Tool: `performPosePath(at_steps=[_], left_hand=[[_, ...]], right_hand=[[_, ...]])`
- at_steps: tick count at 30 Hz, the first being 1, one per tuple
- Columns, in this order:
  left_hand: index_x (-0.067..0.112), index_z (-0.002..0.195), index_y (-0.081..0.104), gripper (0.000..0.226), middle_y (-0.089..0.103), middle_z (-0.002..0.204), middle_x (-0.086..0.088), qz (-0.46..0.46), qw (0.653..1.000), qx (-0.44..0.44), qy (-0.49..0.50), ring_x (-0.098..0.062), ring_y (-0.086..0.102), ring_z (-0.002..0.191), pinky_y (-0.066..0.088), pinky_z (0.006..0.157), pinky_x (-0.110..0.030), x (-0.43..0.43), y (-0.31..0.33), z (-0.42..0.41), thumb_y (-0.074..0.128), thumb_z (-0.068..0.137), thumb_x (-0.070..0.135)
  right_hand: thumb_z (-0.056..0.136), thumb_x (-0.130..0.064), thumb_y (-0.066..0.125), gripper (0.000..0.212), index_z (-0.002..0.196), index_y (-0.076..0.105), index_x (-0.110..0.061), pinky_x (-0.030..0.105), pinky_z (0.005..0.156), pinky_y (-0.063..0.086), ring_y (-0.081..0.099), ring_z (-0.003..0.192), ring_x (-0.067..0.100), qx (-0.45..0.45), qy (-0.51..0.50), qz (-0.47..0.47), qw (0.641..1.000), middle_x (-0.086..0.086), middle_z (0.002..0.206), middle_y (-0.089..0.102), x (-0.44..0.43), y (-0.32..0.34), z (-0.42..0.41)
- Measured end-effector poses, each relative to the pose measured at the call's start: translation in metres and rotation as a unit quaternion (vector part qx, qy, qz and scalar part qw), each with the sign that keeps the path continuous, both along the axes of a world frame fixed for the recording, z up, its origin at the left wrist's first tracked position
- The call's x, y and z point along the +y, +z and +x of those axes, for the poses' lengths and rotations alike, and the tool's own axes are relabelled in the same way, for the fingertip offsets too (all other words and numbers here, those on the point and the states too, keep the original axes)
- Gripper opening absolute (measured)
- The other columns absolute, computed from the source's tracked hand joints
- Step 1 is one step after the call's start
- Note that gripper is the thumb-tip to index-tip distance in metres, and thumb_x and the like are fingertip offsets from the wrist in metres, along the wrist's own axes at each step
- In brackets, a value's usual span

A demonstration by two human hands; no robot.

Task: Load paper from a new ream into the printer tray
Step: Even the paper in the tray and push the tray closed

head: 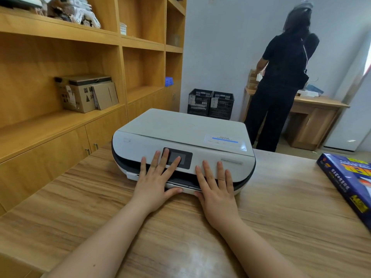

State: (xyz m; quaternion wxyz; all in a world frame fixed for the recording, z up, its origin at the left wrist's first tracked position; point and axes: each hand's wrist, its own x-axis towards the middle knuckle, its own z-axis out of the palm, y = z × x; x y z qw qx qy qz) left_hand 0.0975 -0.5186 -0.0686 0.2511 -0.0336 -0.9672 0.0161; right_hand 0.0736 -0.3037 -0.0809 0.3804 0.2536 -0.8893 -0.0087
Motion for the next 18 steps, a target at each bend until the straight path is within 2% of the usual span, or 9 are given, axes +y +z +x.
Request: performPosePath(at_steps=[5,10,18], left_hand=[[0.037,0.151,-0.014,0.090,-0.026,0.159,-0.002,-0.005,1.000,-0.009,0.004,-0.026,-0.024,0.145,-0.011,0.112,-0.058,0.0007,0.0043,-0.0006,0.010,0.078,0.085],[0.038,0.150,-0.016,0.090,-0.026,0.159,-0.001,-0.005,1.000,-0.020,0.006,-0.024,-0.026,0.144,-0.012,0.112,-0.059,0.0002,0.0043,0.0003,0.010,0.078,0.085],[0.041,0.149,-0.018,0.091,-0.027,0.159,0.002,0.003,1.000,-0.021,0.006,-0.017,-0.026,0.144,-0.011,0.115,-0.056,-0.0002,0.0048,0.0004,0.018,0.076,0.083]], right_hand=[[0.090,-0.053,0.042,0.071,0.151,0.030,-0.018,0.060,0.115,0.011,0.015,0.146,0.042,-0.022,-0.014,0.038,0.999,0.007,0.159,0.026,-0.0037,0.0063,-0.0005],[0.091,-0.052,0.043,0.070,0.151,0.031,-0.015,0.056,0.114,0.017,0.020,0.146,0.034,-0.027,0.004,0.026,0.999,0.005,0.159,0.027,-0.0042,0.0053,-0.0016],[0.087,-0.050,0.046,0.068,0.148,0.037,-0.021,0.053,0.115,0.017,0.023,0.145,0.029,-0.021,0.015,0.000,1.000,0.002,0.156,0.033,-0.0028,0.0043,-0.0036]])
